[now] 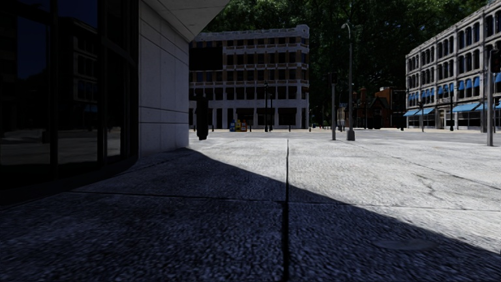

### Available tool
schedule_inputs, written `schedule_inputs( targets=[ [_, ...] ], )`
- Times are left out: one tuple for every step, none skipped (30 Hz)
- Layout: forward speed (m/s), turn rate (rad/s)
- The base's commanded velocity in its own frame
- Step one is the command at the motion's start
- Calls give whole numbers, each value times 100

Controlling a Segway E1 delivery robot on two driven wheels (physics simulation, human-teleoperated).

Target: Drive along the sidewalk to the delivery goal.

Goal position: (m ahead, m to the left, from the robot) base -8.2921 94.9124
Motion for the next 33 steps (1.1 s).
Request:
schedule_inputs(
  targets=[
    [200,0],
    [200,0],
    [200,0],
    [200,0],
    [200,0],
    [200,0],
    [200,0],
    [200,0],
    [200,0],
    [200,0],
    [200,0],
    [200,0],
    [200,0],
    [200,0],
    [200,0],
    [200,0],
    [200,0],
    [200,0],
    [200,0],
    [200,0],
    [200,0],
    [200,0],
    [200,0],
    [200,0],
    [200,0],
    [200,0],
    [200,0],
    [200,0],
    [200,0],
    [200,0],
    [200,0],
    [200,0],
    [200,0]
  ],
)
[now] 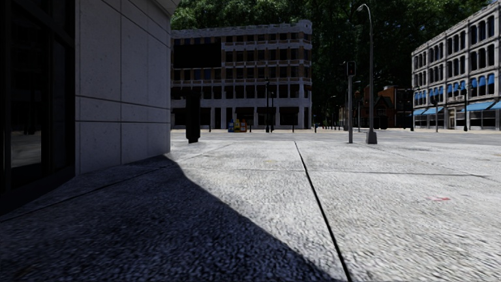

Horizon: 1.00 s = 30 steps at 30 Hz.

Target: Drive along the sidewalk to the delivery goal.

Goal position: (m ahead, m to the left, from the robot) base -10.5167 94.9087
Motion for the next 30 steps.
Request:
schedule_inputs(
  targets=[
    [200,0],
    [200,0],
    [200,0],
    [200,0],
    [200,0],
    [200,0],
    [200,0],
    [200,0],
    [200,0],
    [200,0],
    [200,0],
    [200,0],
    [200,0],
    [200,0],
    [200,0],
    [200,0],
    [200,0],
    [200,0],
    [200,0],
    [200,0],
    [200,0],
    [200,0],
    [200,0],
    [200,0],
    [200,0],
    [200,0],
    [200,0],
    [200,0],
    [200,0],
    [200,0]
  ],
)
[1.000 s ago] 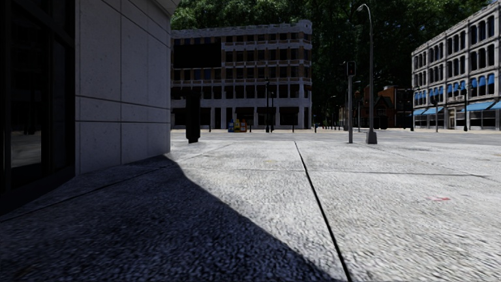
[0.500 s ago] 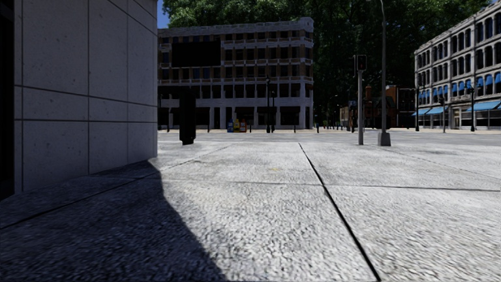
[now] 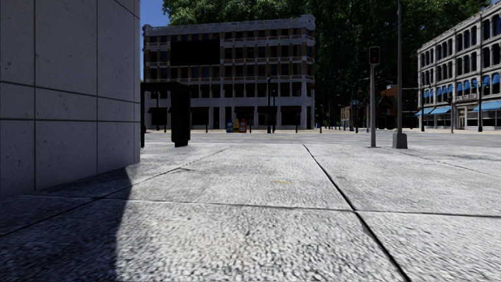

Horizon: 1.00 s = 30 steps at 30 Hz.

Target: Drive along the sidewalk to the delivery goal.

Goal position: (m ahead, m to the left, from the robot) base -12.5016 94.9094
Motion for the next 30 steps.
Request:
schedule_inputs(
  targets=[
    [200,0],
    [200,0],
    [200,0],
    [200,0],
    [200,0],
    [200,0],
    [200,0],
    [200,0],
    [200,0],
    [200,0],
    [200,0],
    [200,0],
    [200,0],
    [200,0],
    [200,0],
    [200,0],
    [200,0],
    [200,0],
    [200,0],
    [200,0],
    [200,0],
    [200,0],
    [200,0],
    [200,0],
    [200,0],
    [200,0],
    [200,0],
    [200,0],
    [200,0],
    [200,0]
  ],
)
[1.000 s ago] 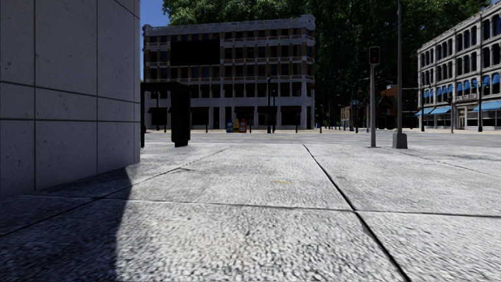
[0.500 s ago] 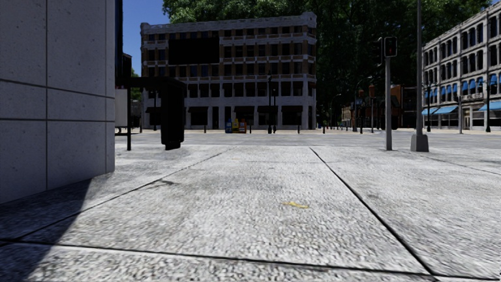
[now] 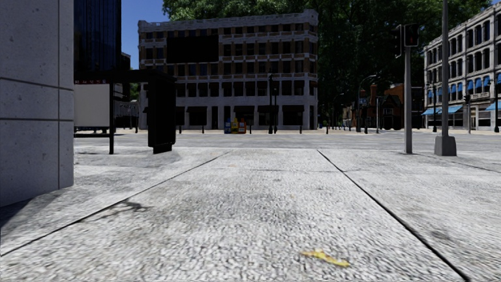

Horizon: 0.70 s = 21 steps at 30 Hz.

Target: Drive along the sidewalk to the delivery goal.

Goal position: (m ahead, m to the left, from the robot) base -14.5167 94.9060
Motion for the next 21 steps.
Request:
schedule_inputs(
  targets=[
    [200,0],
    [200,0],
    [200,0],
    [200,0],
    [200,0],
    [200,13],
    [200,30],
    [200,41],
    [200,41],
    [200,50],
    [200,54],
    [200,55],
    [200,56],
    [200,56],
    [200,56],
    [200,56],
    [200,56],
    [200,56],
    [200,56],
    [200,56],
    [200,56]
  ],
)
